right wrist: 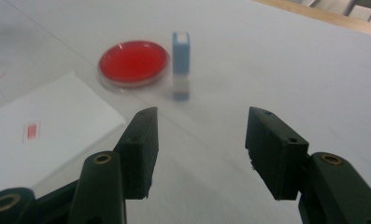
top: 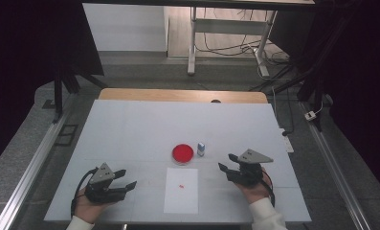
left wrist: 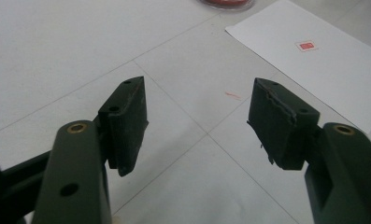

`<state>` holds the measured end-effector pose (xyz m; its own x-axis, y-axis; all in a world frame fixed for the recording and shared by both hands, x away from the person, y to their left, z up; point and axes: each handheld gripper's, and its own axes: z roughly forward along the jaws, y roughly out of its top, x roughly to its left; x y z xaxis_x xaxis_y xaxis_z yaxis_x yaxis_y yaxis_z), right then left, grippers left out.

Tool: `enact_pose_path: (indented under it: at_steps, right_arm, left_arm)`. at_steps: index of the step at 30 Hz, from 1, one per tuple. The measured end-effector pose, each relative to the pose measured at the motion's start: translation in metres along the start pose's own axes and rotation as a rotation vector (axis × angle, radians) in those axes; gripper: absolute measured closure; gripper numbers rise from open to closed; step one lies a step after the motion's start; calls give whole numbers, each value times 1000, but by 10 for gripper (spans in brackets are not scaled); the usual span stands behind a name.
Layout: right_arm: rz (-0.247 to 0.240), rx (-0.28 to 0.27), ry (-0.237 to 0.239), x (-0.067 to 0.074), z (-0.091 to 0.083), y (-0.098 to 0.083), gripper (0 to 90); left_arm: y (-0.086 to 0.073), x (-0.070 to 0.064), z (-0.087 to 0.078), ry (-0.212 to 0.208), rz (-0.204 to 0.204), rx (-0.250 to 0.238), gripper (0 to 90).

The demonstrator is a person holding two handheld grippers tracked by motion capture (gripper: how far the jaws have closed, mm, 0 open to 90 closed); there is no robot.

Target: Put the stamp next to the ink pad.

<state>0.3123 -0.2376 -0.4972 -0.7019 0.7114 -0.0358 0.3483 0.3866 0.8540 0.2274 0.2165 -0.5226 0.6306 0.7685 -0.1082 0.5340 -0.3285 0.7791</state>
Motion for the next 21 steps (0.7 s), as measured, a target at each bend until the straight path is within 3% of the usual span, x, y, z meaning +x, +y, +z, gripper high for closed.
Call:
enact_pose_path:
  at_steps: [10, 21]
  right_arm:
    - [-25, -10, -30, -8, -44, -30, 437]
    - [-21, -14, -20, -15, -54, -37, 437]
  left_arm:
    - [0, 3, 0, 2, -3, -1, 371]
    - [0, 2, 0, 5, -2, -1, 371]
